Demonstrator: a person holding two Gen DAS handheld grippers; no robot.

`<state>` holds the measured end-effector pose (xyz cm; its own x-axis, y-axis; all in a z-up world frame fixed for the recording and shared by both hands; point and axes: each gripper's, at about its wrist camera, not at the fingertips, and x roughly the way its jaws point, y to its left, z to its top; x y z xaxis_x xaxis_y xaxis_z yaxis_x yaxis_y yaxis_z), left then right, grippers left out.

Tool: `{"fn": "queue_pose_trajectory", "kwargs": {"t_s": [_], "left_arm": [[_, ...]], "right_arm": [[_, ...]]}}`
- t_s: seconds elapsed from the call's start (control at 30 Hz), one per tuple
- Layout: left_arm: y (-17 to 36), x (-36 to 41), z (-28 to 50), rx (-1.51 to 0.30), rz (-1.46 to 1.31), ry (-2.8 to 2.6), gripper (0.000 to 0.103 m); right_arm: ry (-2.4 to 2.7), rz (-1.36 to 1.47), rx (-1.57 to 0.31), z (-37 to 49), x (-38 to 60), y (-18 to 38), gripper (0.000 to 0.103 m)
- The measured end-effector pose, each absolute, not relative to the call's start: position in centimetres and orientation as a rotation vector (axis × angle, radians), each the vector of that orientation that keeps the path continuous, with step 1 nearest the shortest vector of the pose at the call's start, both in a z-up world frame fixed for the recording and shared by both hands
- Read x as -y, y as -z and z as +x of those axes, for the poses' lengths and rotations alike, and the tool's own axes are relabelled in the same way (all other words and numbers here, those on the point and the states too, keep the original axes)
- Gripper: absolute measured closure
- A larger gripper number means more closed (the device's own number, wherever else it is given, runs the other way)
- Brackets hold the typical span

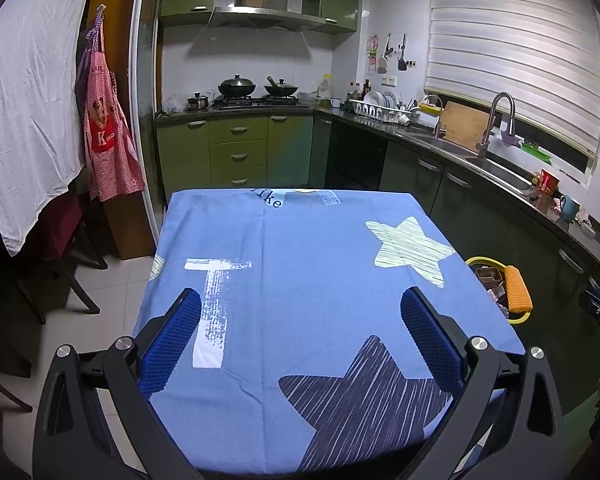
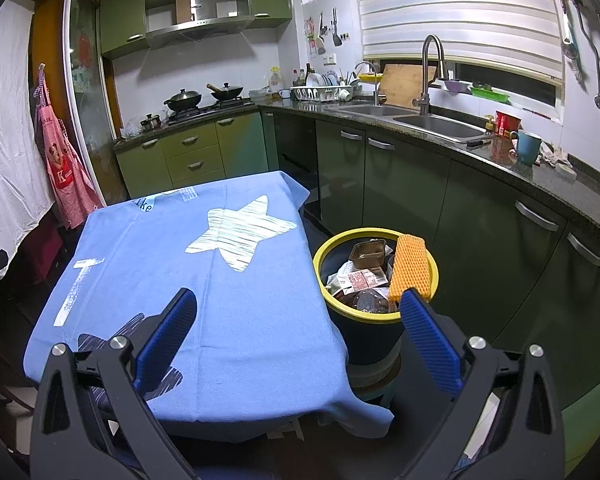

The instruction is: Collect trash

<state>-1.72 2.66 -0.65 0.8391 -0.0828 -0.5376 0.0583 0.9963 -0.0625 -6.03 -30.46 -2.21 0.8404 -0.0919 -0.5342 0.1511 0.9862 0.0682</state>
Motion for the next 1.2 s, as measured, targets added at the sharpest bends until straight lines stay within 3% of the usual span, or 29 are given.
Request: {"fn": "queue_pose_trajectory", "kwargs": {"t_s": [1.2], "left_arm": [[1.11,-2.36,-1.63,-0.585,-0.039,0.08,0.005]], "right_arm": [[0.128,0.111,-0.565,-5.89,30.39,2.72,0.006]]}}
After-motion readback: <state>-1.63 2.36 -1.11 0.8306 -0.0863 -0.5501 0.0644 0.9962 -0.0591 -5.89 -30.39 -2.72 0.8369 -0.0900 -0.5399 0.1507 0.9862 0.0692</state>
